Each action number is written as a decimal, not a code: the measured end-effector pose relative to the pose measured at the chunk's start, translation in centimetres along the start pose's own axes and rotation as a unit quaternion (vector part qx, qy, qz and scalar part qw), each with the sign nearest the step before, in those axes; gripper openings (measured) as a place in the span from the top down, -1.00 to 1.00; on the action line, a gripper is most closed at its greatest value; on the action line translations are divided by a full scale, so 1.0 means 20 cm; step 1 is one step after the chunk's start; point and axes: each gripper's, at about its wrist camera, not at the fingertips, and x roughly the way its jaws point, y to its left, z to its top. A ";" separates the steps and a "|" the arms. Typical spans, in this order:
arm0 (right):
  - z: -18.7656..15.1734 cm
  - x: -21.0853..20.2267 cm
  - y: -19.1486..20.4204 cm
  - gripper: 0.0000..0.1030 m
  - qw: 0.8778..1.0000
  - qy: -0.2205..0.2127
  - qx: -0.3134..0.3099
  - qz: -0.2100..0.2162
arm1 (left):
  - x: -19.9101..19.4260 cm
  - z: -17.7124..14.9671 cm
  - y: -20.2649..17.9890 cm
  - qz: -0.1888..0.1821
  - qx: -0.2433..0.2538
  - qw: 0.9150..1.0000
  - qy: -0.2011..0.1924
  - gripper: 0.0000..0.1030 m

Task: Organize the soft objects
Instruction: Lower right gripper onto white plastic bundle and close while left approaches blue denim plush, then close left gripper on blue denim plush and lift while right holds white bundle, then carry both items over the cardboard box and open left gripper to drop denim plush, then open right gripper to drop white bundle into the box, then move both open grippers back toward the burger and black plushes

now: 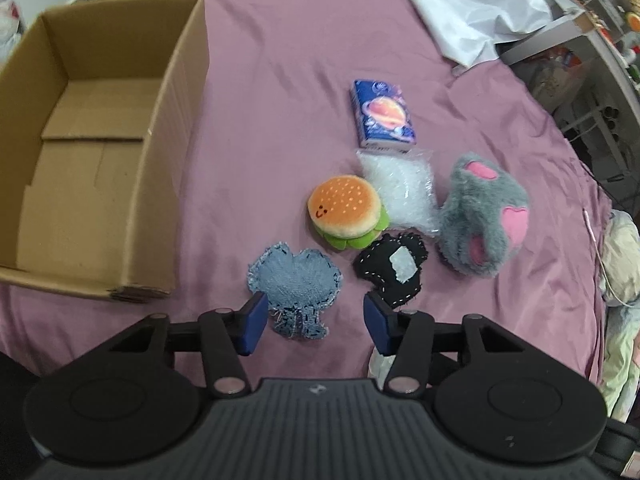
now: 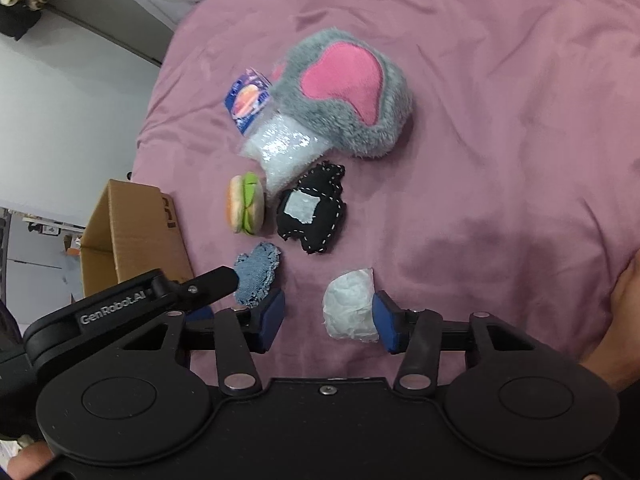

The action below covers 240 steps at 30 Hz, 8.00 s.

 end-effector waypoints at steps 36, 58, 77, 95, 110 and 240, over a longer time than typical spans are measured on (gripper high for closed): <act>0.06 0.08 -0.03 0.34 0.999 0.024 0.027 0.029 | 0.10 0.03 -0.01 0.047 -0.015 0.999 0.008 0.23; 0.06 -0.14 0.34 0.34 0.996 -0.064 -0.060 0.031 | -0.31 0.08 0.08 0.018 0.011 0.998 -0.066 0.23; 0.00 -0.16 0.69 0.33 0.985 -0.101 -0.134 0.052 | -0.53 0.19 0.38 0.023 -0.021 0.992 -0.119 0.23; 0.01 0.01 1.04 0.33 0.976 -0.090 -0.178 0.082 | -0.54 0.44 0.71 0.043 -0.072 0.988 -0.132 0.23; 0.05 0.15 1.19 0.33 0.976 -0.067 -0.190 0.078 | -0.39 0.59 0.83 0.070 -0.084 0.987 -0.119 0.16; 0.31 0.01 -0.08 -0.15 0.997 0.001 0.039 0.070 | -0.03 0.22 -0.19 0.063 0.015 0.997 -0.047 -0.33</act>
